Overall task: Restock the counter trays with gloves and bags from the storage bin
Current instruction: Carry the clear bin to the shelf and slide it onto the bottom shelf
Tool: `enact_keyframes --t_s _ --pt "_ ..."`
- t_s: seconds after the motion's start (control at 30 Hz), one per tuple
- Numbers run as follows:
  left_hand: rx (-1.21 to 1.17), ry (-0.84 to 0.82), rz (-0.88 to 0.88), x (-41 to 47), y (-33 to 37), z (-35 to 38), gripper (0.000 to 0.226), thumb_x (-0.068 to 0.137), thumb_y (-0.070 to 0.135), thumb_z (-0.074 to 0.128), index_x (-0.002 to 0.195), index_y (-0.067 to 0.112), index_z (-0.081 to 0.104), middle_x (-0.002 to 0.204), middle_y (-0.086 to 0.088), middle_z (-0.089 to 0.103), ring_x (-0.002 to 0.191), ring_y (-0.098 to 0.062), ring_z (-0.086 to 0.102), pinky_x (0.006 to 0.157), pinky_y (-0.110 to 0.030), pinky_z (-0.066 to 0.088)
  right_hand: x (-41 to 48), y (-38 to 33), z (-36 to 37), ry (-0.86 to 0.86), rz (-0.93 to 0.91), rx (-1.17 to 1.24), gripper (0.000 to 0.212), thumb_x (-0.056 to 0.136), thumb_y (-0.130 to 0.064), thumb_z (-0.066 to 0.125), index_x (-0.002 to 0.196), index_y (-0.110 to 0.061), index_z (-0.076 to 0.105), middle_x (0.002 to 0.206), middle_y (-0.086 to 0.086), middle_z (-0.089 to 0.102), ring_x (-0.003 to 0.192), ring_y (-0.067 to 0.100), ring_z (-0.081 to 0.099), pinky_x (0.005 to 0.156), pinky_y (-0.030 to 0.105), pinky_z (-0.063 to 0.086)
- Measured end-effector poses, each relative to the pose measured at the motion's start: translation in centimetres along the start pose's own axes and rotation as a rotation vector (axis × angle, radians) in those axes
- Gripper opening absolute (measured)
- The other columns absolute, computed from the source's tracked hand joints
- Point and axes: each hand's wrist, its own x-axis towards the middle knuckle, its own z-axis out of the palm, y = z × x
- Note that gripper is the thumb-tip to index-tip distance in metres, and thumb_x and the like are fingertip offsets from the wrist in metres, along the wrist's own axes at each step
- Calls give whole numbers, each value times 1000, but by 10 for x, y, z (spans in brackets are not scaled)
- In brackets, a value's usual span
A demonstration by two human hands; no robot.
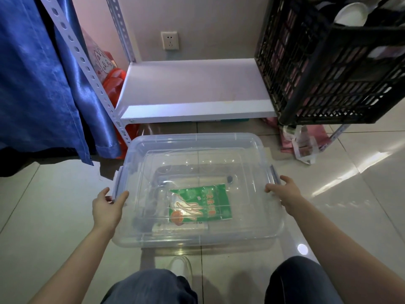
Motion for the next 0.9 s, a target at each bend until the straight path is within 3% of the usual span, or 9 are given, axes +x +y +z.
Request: enact_keyframes --t_s 0.07,0.17,0.23,0.33,0.5,0.63,0.73,0.9 --pt "98 12 49 -2 3 3 56 85 37 66 128 4 53 116 -21 51 88 -36 57 81 -47 50 0 -3 -1 29 -46 -12 78 61 -3 75 133 -13 48 122 19 55 97 35 60 84 42 53" --pt "194 7 25 -1 12 9 51 86 40 62 120 4 49 111 -20 53 84 -36 54 72 -43 47 -3 -5 0 43 -86 -27 63 63 -2 75 123 -10 58 114 20 61 82 32 60 80 44 56" --pt "222 -10 27 -1 15 12 56 86 46 62 117 3 44 104 -21 57 85 -38 55 69 -43 46 -3 -5 1 57 -141 -66 55 69 -11 78 120 -7 58 107 15 63 83 31 59 81 44 55" --pt "249 11 92 0 13 14 60 88 49 57 127 5 45 110 -21 60 93 -42 56 78 -47 47 -3 0 4 112 -211 -102 50 75 -28 78 117 -8 60 101 7 64 88 28 60 81 40 52" --pt "261 118 186 -7 10 16 46 90 44 55 118 8 56 92 -16 66 77 -32 53 69 -40 43 -6 2 11 206 -257 -120 39 79 -27 74 112 -9 63 94 6 64 83 25 58 74 32 44" --pt "284 175 255 -11 12 17 39 91 41 56 111 8 61 79 -9 61 70 -29 53 64 -35 41 -14 2 16 266 -328 -267 21 85 -27 67 92 -8 63 78 9 62 73 31 57 65 33 43" --pt "299 161 274 -11 11 15 38 92 40 55 111 8 60 78 -10 61 69 -31 53 63 -35 41 -17 1 17 283 -344 -332 24 86 -27 64 80 -5 60 68 12 59 66 32 56 59 33 43" --pt "350 90 301 -14 9 13 34 95 38 49 112 10 56 83 -13 63 71 -33 56 64 -40 46 -18 -6 15 281 -308 -377 22 86 -23 65 78 -4 61 69 12 59 66 31 54 58 31 36"
